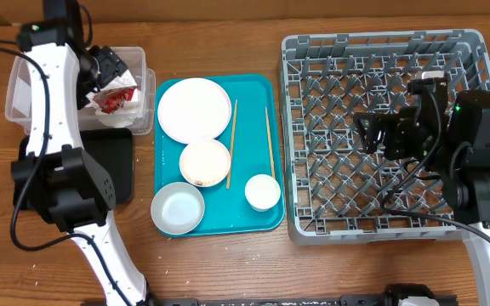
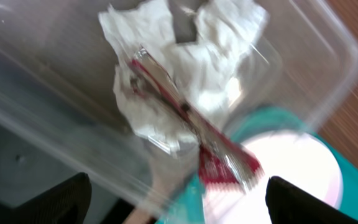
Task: Sort waste into correct bins and load items into the dishwasher
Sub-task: 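Carry the wrapper and tissue left and drop them into the clear bin, then move the left gripper to the white cup and grasp it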
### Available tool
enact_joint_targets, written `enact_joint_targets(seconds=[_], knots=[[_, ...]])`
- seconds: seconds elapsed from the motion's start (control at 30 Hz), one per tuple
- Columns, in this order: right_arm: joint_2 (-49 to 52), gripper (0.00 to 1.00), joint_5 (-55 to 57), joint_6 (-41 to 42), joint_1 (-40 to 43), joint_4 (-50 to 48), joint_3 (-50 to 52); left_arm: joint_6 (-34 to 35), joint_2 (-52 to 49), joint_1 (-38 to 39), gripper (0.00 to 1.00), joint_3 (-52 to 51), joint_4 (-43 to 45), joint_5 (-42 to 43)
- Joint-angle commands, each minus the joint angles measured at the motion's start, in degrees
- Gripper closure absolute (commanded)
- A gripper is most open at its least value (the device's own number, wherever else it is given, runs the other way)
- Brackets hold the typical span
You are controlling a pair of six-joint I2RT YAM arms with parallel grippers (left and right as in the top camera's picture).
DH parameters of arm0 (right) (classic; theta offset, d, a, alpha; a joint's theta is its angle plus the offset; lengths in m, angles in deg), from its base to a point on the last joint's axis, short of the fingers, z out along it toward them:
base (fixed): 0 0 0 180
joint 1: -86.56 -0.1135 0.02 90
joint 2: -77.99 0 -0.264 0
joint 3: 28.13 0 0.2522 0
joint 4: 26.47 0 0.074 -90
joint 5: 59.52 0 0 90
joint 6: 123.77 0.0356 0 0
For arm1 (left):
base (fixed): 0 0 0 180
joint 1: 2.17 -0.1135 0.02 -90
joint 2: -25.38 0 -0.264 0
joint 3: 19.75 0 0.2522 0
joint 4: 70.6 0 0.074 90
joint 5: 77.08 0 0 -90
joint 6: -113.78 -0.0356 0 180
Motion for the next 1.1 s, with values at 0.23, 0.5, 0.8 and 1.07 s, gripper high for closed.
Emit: enact_joint_targets(seconds=[0.23,0.5,0.8,1.07], knots=[[-0.2,0.00,-2.2,0.2,0.2,0.5,-1.8,-13.6,6.3,2.1,0.11,12.5,-19.6,8.9],[-0.2,0.00,-3.9,0.2,0.2,0.9,-1.8,-18.3,15.6,10.8,0.00,5.6,-20.3,11.6],[-0.2,0.00,-3.9,0.2,0.2,0.9,-1.8,-18.7,24.3,18.1,0.02,-10.7,-20.3,11.4],[-0.2,0.00,-4.1,0.2,0.2,1.0,-1.8,-19.2,24.9,26.4,0.04,-18.9,-16.7,11.4]])
